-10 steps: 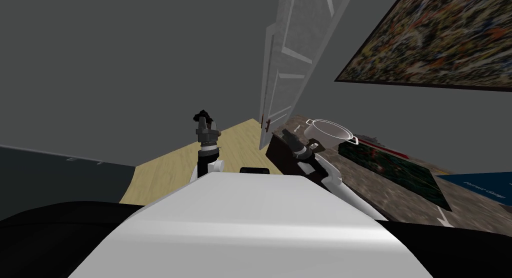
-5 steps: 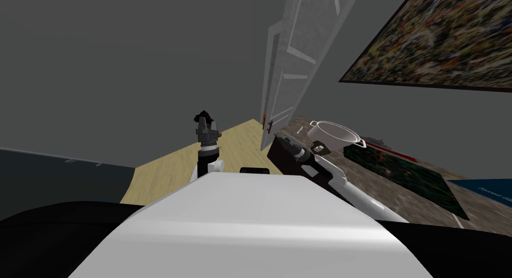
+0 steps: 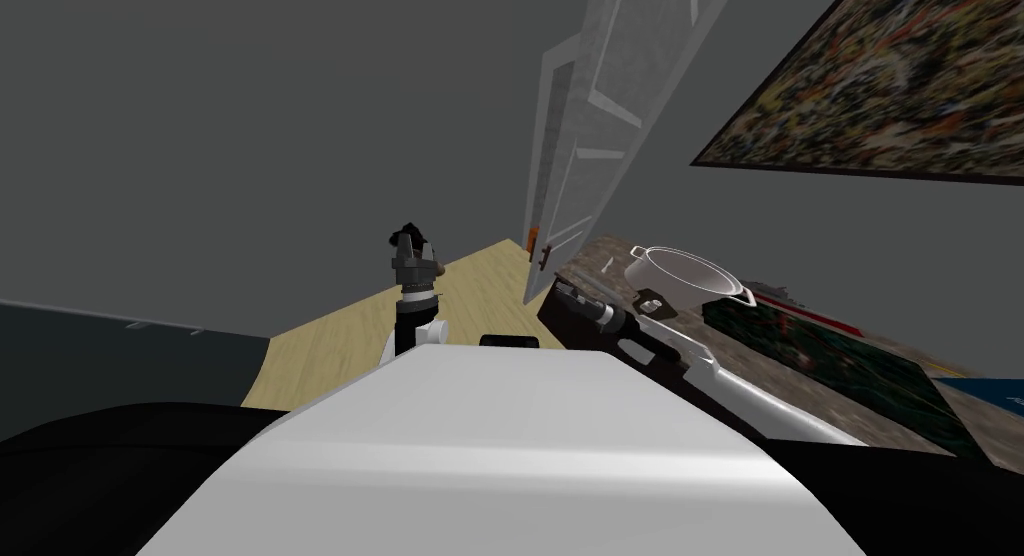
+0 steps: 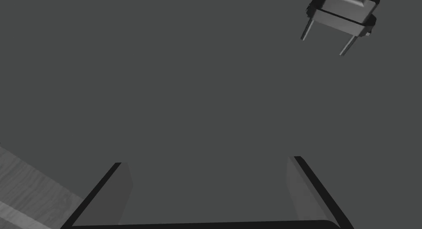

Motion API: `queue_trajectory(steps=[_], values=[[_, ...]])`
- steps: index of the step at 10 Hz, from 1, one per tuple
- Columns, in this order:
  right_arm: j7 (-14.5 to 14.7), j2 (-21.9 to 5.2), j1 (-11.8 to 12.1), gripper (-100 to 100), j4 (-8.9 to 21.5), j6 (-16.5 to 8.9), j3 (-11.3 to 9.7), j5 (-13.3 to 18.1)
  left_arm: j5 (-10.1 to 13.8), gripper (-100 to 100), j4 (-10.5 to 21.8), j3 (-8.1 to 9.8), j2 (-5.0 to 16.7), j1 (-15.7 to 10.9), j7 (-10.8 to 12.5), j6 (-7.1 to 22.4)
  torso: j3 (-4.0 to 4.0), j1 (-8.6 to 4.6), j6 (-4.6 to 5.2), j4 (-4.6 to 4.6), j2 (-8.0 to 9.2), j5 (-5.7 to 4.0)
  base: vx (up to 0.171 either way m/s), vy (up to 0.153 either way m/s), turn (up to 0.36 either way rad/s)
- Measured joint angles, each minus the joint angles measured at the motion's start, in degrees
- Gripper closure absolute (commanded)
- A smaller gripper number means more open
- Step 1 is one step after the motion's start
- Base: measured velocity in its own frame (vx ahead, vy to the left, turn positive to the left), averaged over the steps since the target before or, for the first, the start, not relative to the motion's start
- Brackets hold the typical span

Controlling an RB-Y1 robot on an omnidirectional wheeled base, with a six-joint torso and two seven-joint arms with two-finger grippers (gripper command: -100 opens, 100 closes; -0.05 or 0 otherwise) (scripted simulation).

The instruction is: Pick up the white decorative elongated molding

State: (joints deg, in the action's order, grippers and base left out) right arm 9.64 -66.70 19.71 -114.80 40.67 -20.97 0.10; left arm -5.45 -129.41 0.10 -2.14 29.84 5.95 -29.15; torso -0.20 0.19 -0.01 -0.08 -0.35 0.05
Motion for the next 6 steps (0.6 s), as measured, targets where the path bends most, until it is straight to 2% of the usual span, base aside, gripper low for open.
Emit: queue_trajectory(steps=[1, 2, 3, 5, 6], values=[[0.2, -1.7, -0.9, -100, 1.6, -0.1, -1.2, 0.4, 0.0, 0, 0.0, 0.00, 0.0, 0.0, 0.0, 0.0, 0.02, -0.04, 0.00, 0.01, 0.05, -0.01, 0.095, 0.060, 0.036], [0.6, -4.5, 0.4, -100, 2.0, -0.5, -1.1, 0.1, 0.0, 0, 0.0, 0.00, 0.0, 0.0, 0.0, 0.0, -0.01, 0.00, 0.01, 0.00, -0.02, 0.01, 0.096, 0.047, 0.009], [0.9, -5.8, -0.4, -100, 3.5, -0.8, -2.4, 0.7, 0.0, 0, 0.0, 0.00, 0.0, 0.0, 0.0, 0.0, -0.03, -0.03, 0.00, -0.01, -0.04, -0.01, 0.107, 0.060, 0.041], [2.3, -9.3, 0.6, -100, 5.9, -0.7, -4.0, 1.3, 0.0, 0, 0.0, 0.00, 0.0, 0.0, 0.0, 0.0, -0.02, -0.02, 0.00, -0.01, -0.03, 0.00, 0.093, 0.059, 0.031], [2.4, -11.0, 0.0, -100, 7.7, -1.0, -5.3, 1.7, 0.0, 0, 0.0, 0.00, 0.0, 0.0, 0.0, 0.0, -0.04, 0.03, -0.01, -0.02, -0.07, 0.00, 0.090, 0.052, 0.016]])
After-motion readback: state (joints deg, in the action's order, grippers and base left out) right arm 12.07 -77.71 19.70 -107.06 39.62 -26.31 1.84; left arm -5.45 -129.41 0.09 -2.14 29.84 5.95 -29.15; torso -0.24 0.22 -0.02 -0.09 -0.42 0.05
